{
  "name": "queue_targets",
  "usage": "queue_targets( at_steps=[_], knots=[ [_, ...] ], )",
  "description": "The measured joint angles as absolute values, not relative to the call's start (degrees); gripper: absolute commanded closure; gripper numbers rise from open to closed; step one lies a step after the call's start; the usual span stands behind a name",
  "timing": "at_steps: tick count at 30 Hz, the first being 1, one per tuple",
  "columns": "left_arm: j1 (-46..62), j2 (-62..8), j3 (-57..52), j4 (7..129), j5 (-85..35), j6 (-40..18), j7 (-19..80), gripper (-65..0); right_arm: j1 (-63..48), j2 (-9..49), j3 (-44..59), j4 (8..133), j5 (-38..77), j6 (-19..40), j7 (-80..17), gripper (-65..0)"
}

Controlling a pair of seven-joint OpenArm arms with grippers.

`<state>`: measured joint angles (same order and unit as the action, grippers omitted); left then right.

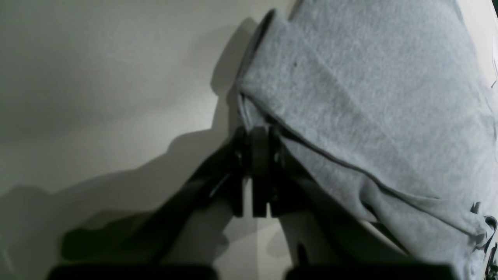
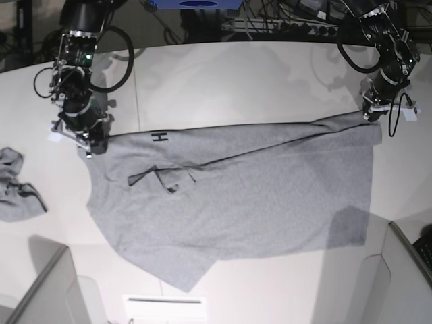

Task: Fold the T-shirt properly
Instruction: 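Regrasp the folded edge with both grippers, then lift and drag the shirt back toward the robot with both grippers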

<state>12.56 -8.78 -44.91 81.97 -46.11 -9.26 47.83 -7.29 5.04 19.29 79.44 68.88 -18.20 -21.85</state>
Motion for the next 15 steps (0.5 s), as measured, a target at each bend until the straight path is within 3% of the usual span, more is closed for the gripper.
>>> queue_targets(
  at_steps=[5,12,15],
  knots=[
    [12.6,-8.8,-44.9,82.1,-46.1,-9.2,48.0,0.0,-7.6,5.2,19.3,79.8,69.0,-18.7,-22.4,0.0],
    [11.3,-8.6,-49.0,88.0,-44.5,-8.4,59.5,0.0,-8.3,5.4,19.8,91.0,68.1,-33.6,-30.4,0.0],
    [9.4,-9.1,-49.2,94.3,-44.8,-8.6,62.9,0.0,-7.6,5.7,19.9,94.5,68.3,-33.8,-30.7,0.0]
  ],
)
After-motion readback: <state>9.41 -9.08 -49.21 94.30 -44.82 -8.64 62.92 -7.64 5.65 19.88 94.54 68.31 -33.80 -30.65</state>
